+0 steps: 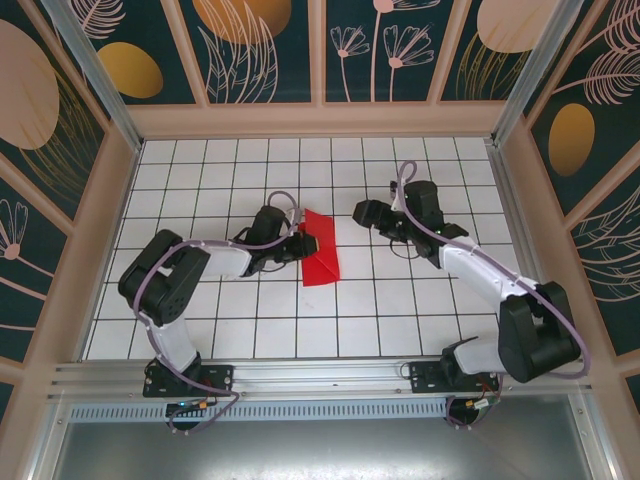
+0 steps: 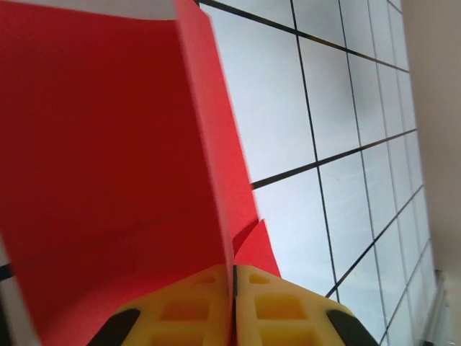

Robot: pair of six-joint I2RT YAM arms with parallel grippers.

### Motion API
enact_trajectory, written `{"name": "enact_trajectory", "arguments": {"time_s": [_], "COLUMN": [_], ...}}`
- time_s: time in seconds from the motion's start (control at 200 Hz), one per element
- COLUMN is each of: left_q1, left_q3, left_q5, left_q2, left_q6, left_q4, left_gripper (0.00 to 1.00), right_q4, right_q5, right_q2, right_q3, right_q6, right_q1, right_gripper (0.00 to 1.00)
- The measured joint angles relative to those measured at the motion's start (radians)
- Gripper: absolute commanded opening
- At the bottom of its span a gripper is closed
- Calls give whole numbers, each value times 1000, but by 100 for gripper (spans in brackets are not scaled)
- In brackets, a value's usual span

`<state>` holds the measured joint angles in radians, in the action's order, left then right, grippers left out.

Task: Fold a paper plane with a square sheet of paper (pick it up from the middle)
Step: Turn over the paper at the center of the table.

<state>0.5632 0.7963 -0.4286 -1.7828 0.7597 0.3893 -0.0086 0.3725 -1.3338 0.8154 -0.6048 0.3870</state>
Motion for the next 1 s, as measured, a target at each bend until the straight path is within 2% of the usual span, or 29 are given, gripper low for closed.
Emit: {"name": "enact_trajectory", "arguments": {"time_s": [0.305,0.565,0.761,0.996], "left_q1": [0,24,58,140], "left_q3": [216,402,465,600], "left_q5": [328,718,981,1235], "left_q2": [271,296,167,-183], "left_q6": [-171,-225,-222,-169], "left_q4": [-520,-882,-1015,-1157], "left_gripper": [9,9,8,6], "right_q4": [-69,-71,-72,-94], "right_q5": [-171,-238,-277,-325], "right_q2": [71,71,56,28], "right_q3": [0,-6,-11,-11], "right_q6": [-5,-34,-42,-57], "right_q1": [0,0,0,-7], "right_gripper": [81,80,80,80]}}
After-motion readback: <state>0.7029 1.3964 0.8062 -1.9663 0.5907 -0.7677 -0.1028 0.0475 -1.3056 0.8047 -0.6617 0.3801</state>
